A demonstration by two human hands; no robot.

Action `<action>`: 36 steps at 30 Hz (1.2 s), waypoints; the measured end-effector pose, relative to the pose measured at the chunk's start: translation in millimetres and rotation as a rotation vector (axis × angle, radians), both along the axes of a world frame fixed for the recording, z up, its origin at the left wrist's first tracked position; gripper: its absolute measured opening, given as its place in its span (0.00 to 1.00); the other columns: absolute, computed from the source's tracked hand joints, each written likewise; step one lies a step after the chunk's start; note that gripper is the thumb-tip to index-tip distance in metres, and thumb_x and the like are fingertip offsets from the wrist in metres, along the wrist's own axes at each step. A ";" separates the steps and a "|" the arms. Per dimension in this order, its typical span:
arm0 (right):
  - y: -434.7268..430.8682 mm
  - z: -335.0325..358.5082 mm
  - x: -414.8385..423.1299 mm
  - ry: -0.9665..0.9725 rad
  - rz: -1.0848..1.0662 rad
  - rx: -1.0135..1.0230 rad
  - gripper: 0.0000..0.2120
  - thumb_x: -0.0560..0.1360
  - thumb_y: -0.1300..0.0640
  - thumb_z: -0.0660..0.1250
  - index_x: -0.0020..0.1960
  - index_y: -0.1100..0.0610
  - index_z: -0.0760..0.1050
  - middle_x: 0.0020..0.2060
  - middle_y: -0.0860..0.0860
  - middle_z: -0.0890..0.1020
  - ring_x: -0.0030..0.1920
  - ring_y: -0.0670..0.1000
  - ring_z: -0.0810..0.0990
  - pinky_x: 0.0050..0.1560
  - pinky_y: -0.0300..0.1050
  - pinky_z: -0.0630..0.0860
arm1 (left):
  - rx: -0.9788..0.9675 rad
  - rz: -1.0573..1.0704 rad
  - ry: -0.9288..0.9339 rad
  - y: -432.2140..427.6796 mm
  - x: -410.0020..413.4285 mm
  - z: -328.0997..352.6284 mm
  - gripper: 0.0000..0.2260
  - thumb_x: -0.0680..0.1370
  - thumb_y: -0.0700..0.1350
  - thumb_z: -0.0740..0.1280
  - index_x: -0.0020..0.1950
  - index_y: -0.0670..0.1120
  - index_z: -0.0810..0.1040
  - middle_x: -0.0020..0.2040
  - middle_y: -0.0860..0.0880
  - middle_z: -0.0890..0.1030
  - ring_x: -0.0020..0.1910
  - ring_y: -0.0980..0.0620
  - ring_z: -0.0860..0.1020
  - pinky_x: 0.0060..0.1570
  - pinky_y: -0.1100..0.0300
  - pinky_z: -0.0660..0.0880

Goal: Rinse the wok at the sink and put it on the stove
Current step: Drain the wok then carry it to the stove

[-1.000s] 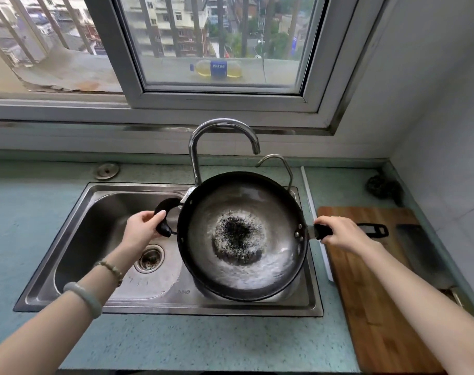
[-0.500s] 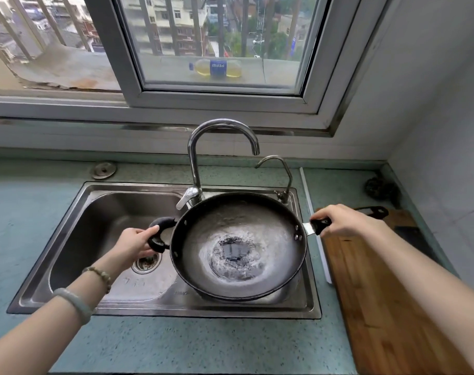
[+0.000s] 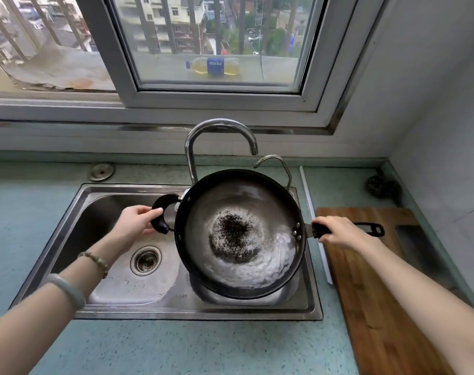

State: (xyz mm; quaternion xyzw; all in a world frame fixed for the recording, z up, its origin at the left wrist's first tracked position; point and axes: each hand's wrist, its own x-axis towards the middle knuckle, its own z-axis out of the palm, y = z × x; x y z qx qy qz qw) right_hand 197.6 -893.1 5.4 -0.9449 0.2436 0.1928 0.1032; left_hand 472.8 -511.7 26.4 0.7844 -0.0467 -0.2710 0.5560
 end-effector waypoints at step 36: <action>0.1 88.4 32.9 -0.363 0.071 -0.228 0.18 0.69 0.58 0.70 0.59 0.52 0.75 0.49 0.56 0.79 0.55 0.59 0.75 0.55 0.52 0.67 | -0.017 -0.062 -0.169 31.6 21.4 23.2 0.11 0.71 0.32 0.72 0.48 0.45 0.80 0.37 0.52 0.85 0.37 0.56 0.81 0.39 0.70 0.78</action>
